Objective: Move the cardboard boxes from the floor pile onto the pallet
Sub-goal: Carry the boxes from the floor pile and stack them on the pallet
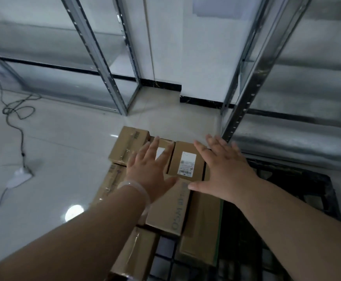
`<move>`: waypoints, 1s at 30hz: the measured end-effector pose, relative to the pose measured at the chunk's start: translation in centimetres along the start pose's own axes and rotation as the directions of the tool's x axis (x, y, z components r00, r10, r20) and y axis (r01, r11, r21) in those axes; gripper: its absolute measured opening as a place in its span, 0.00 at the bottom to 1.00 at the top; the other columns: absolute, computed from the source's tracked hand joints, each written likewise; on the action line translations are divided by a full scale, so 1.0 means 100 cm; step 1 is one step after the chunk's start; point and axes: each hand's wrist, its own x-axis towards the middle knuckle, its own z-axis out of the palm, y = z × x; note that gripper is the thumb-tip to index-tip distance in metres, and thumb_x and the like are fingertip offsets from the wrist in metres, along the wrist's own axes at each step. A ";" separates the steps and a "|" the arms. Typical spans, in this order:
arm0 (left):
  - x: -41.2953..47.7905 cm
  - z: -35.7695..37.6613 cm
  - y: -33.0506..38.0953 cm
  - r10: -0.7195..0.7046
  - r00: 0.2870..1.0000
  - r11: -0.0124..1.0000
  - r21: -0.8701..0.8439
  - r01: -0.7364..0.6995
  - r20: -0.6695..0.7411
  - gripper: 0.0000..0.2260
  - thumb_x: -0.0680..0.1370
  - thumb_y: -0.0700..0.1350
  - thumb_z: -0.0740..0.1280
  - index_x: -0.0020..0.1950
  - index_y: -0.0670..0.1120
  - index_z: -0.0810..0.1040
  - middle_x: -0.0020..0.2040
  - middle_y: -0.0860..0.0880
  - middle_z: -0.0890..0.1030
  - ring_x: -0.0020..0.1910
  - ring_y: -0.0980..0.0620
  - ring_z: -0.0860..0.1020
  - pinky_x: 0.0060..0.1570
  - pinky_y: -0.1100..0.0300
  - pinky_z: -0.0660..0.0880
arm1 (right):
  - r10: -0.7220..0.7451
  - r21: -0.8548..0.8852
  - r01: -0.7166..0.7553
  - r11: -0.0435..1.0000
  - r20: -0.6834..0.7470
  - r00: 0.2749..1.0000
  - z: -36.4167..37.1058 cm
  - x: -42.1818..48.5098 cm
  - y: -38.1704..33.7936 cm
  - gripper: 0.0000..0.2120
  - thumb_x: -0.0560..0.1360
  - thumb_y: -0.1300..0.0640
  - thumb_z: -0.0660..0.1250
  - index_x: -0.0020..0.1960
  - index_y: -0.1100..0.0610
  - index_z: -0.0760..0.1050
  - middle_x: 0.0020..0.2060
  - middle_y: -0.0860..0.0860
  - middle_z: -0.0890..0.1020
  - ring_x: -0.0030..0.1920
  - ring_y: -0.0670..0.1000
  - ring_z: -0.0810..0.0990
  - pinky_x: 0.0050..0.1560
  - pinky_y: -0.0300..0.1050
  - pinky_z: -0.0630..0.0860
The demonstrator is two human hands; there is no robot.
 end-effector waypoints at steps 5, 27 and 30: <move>-0.076 -0.115 -0.008 0.029 0.994 0.999 -0.037 -0.033 -0.101 0.41 0.74 0.69 0.60 0.74 0.67 0.33 0.80 0.56 0.41 0.78 0.52 0.42 0.75 0.47 0.41 | -0.055 -0.025 0.055 0.998 0.012 0.998 -0.092 -0.073 -0.077 0.52 0.70 0.27 0.64 0.77 0.39 0.32 0.77 0.45 0.32 0.76 0.49 0.29 0.75 0.59 0.31; -0.406 -0.271 -0.002 -0.611 0.762 0.792 -0.184 0.583 -0.215 0.42 0.74 0.70 0.60 0.75 0.65 0.33 0.81 0.53 0.44 0.79 0.48 0.46 0.76 0.43 0.48 | -0.642 -0.190 0.643 0.742 0.076 0.763 -0.200 -0.258 -0.280 0.46 0.72 0.27 0.60 0.79 0.40 0.40 0.79 0.45 0.37 0.77 0.48 0.31 0.76 0.58 0.34; -0.458 -0.275 -0.008 -0.693 0.683 0.721 -0.200 0.664 -0.230 0.41 0.74 0.70 0.59 0.76 0.64 0.35 0.81 0.53 0.44 0.79 0.48 0.45 0.75 0.45 0.46 | -0.725 -0.208 0.726 0.655 0.096 0.682 -0.191 -0.282 -0.315 0.47 0.72 0.26 0.59 0.79 0.40 0.38 0.79 0.46 0.37 0.77 0.48 0.32 0.76 0.57 0.34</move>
